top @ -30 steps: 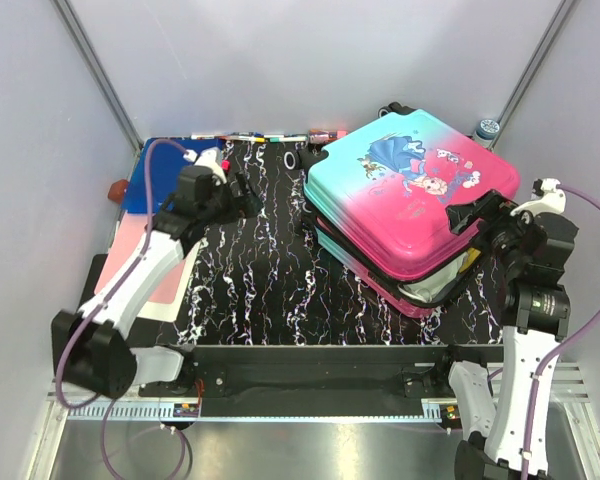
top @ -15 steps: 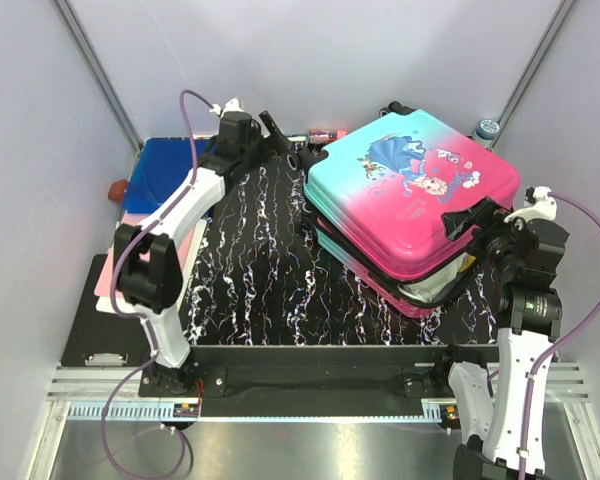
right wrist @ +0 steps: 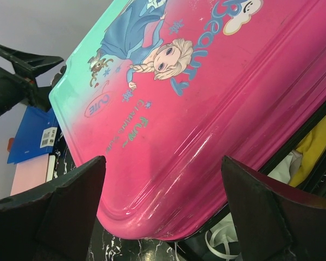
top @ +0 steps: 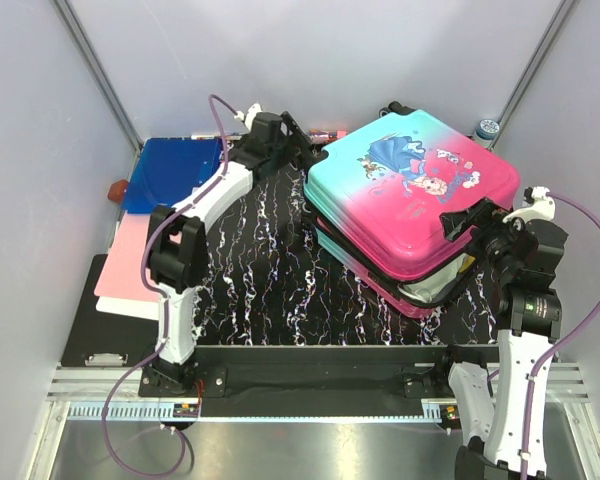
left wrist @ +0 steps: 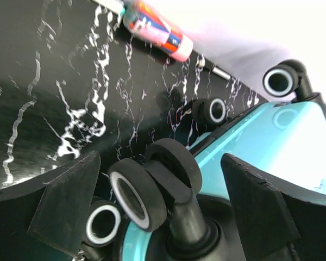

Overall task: Pack the luggage
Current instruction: Close the luggage at the corner of the board.

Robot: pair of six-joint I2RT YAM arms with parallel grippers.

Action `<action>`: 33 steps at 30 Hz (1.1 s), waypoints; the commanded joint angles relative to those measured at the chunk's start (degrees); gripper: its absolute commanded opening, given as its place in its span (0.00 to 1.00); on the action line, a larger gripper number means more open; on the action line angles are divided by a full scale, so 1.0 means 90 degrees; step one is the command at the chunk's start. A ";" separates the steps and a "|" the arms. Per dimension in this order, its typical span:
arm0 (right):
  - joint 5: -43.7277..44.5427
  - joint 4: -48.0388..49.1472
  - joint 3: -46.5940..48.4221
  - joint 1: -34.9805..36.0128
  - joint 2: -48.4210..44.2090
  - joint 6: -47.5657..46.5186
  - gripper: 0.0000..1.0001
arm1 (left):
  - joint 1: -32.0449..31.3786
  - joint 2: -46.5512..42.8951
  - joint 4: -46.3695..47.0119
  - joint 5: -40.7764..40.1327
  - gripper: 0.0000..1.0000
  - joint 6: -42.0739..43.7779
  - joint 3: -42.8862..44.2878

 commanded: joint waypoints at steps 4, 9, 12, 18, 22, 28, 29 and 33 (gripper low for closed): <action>0.0071 0.0316 0.0033 0.0093 -0.0081 -0.0090 0.93 | -0.0337 0.0286 0.0235 -0.0227 0.99 -0.0227 0.0407; 0.0100 0.0306 0.0014 0.0103 -0.0140 -0.0100 0.94 | -0.0445 0.0306 0.0235 -0.0022 0.90 -0.0256 0.0290; 0.0110 0.0306 0.0004 0.0113 -0.0169 -0.0119 0.94 | -0.0455 0.0276 0.0303 0.0212 0.63 -0.0315 0.0192; 0.0149 0.0306 0.0004 0.0123 -0.0198 -0.0139 0.94 | -0.0504 -0.0055 0.0566 0.0300 0.13 -0.0403 -0.0257; 0.0169 0.0306 0.0053 0.0132 -0.0198 -0.0129 0.94 | -0.0523 -0.0280 0.0684 0.0456 0.00 -0.0501 -0.0569; 0.0207 0.0306 0.0121 0.0132 -0.0150 -0.0119 0.94 | -0.0523 -0.0554 0.0840 0.1042 0.00 -0.0920 -0.0697; 0.0246 0.0287 0.0083 0.0132 -0.0140 -0.0119 0.94 | -0.0514 -0.0583 0.0889 0.1120 0.00 -0.0998 -0.0706; 0.0821 0.0102 -0.0093 0.0132 -0.0101 -0.0071 0.94 | -0.0513 -0.0739 0.1269 0.1452 0.00 -0.1515 -0.1028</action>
